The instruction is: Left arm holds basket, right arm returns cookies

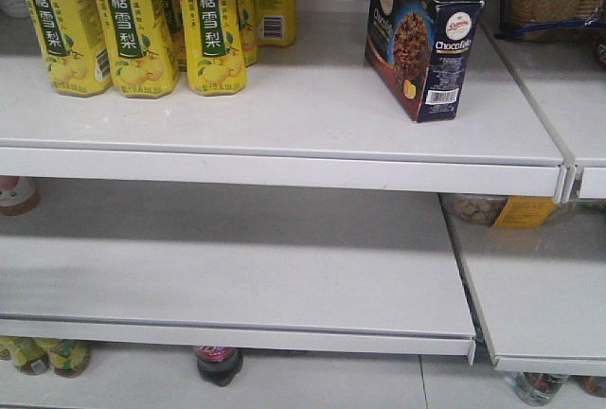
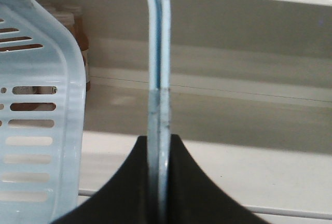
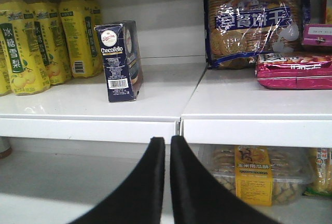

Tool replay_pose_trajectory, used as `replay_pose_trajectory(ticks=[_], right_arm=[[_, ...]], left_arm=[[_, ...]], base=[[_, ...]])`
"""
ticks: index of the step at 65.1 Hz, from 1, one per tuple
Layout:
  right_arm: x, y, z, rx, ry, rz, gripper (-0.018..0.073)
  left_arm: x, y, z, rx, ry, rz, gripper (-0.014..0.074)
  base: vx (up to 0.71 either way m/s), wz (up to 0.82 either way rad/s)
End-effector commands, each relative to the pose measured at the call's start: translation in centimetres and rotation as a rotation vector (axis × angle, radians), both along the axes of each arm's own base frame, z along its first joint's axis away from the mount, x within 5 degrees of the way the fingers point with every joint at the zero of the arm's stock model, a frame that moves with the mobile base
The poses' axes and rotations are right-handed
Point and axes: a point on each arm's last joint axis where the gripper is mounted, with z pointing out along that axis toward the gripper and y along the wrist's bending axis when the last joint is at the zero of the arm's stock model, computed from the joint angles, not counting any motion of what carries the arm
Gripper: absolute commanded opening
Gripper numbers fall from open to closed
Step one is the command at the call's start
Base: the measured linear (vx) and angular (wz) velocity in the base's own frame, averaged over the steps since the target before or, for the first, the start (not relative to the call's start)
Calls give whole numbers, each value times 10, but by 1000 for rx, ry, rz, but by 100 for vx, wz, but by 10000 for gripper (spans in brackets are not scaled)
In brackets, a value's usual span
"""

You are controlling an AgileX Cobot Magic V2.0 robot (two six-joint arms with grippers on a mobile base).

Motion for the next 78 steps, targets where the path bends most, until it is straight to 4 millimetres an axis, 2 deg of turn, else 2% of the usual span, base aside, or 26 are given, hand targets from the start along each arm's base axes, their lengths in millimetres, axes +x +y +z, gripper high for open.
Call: replay_pose_trajectory(ticks=[1, 56, 78], right_arm=[[0, 1, 13, 1, -75, 4, -6], [0, 0, 14, -31, -94, -18, -6], [8, 5, 20, -67, -117, -189, -6]], left_arm=[[-2, 2, 18, 40, -146, 17, -3], [-2, 2, 18, 39, -144, 17, -3], [-2, 2, 18, 39, -140, 16, -3]], base=[[0, 0], [0, 0], [0, 0]])
